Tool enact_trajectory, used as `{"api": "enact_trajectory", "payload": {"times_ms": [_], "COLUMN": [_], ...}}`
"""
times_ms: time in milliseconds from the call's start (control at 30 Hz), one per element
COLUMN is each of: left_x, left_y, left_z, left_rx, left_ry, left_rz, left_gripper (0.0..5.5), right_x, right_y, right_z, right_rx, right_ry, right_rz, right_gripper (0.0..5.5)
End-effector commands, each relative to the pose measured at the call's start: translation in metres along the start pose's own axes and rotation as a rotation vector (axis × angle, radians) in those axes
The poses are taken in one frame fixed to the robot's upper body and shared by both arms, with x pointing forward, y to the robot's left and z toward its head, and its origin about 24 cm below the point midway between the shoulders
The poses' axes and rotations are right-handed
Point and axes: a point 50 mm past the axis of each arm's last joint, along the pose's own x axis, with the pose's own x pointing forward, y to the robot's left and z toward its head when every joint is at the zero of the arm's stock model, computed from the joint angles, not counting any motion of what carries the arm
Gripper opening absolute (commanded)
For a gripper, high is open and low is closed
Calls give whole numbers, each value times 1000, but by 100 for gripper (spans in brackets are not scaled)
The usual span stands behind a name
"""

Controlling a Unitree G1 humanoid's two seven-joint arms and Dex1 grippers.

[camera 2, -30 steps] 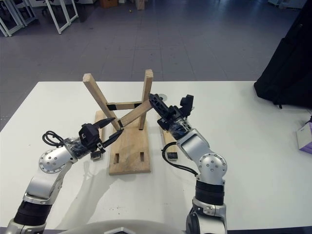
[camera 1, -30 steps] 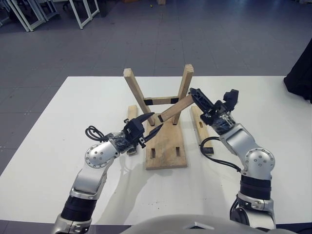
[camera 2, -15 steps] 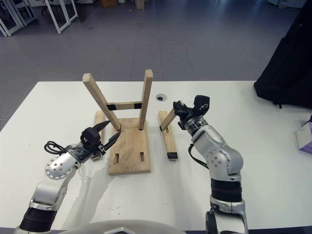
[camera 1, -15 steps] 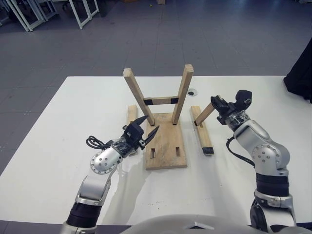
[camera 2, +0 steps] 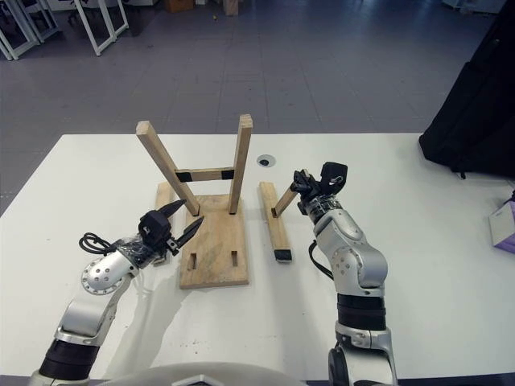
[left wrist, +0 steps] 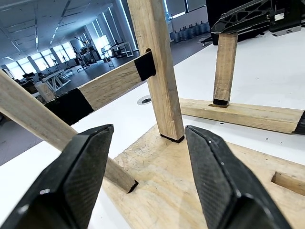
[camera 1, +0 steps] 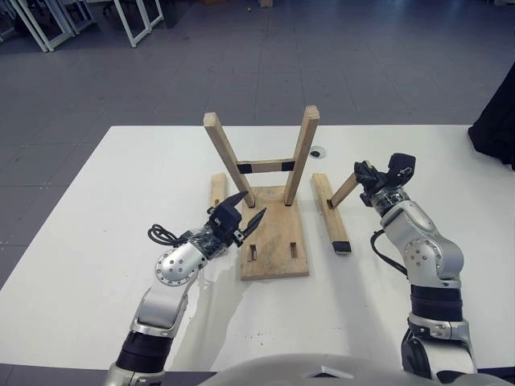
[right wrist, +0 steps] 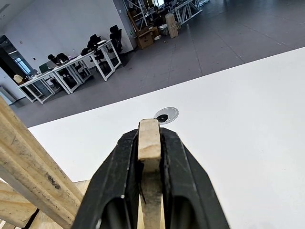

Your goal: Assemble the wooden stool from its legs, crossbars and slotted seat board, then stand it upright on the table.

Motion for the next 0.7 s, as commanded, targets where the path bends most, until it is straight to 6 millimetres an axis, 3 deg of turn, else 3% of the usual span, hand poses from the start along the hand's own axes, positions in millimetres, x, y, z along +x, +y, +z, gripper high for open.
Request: {"api": "enact_trajectory", "payload": {"times_ms": [33,367,700], "left_x": [1,4,3], "left_y": [0,1,1], "left_z": [-2,-4,-6], "left_rx": [10,12,25], "left_ry": [9,9,17], "left_rz": [10,20,20], "left_gripper": [275,275,275], "right_x": [2,4,4], "right_y": [2,11,-2], "right_z": [3,2,-11], "right_rx": [2,-20,-39], "right_ry": [-3,-25,30], "right_rz": [0,65,-24], "right_gripper": [41,41,41]}}
